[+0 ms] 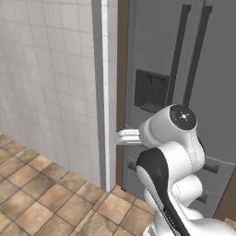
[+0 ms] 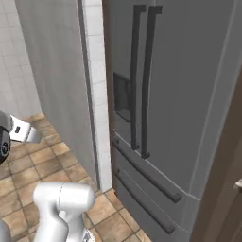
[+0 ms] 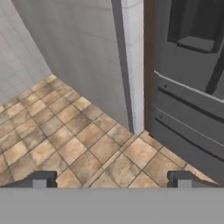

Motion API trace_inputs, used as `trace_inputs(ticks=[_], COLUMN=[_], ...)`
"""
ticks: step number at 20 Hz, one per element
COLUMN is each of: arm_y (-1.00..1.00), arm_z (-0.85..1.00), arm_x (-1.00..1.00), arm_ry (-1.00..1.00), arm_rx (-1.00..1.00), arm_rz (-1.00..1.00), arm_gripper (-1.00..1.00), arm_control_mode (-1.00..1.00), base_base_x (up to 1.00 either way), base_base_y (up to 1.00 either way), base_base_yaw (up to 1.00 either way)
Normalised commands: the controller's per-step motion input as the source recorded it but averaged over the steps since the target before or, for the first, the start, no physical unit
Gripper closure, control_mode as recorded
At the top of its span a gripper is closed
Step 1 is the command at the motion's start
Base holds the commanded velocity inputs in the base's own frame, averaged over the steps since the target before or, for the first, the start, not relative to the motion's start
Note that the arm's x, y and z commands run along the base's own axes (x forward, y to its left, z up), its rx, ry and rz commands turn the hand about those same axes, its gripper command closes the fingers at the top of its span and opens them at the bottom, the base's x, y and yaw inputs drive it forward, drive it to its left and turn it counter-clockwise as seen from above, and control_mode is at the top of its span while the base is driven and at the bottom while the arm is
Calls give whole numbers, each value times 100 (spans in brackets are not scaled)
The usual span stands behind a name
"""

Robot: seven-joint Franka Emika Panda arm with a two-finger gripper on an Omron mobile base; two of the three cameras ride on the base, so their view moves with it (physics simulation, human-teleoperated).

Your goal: Four empty soda cans are scattered around the kitchen. Gather all the cans and cluster them next to the stove for recycling.

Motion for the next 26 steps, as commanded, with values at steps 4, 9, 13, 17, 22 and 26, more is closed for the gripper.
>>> trace_inputs(ticks=[4, 9, 13, 17, 22, 26], arm_y=[0, 0, 0, 0, 0, 0], arm_z=[0, 0, 0, 0, 0, 0], arm_x=[0, 0, 0, 0, 0, 0], arm_ry=[0, 0, 0, 0, 0, 0], arm_rx=[0, 0, 0, 0, 0, 0], arm_rz=[0, 0, 0, 0, 0, 0], arm_gripper=[-100, -100, -100, -100, -100, -100], arm_control_mode=[100, 100, 100, 100, 100, 100], base_base_x=[16, 10, 37, 57, 68, 91], base_base_y=[29, 21, 26, 20, 0, 0], base_base_yaw=[45, 47, 42, 39, 41, 32])
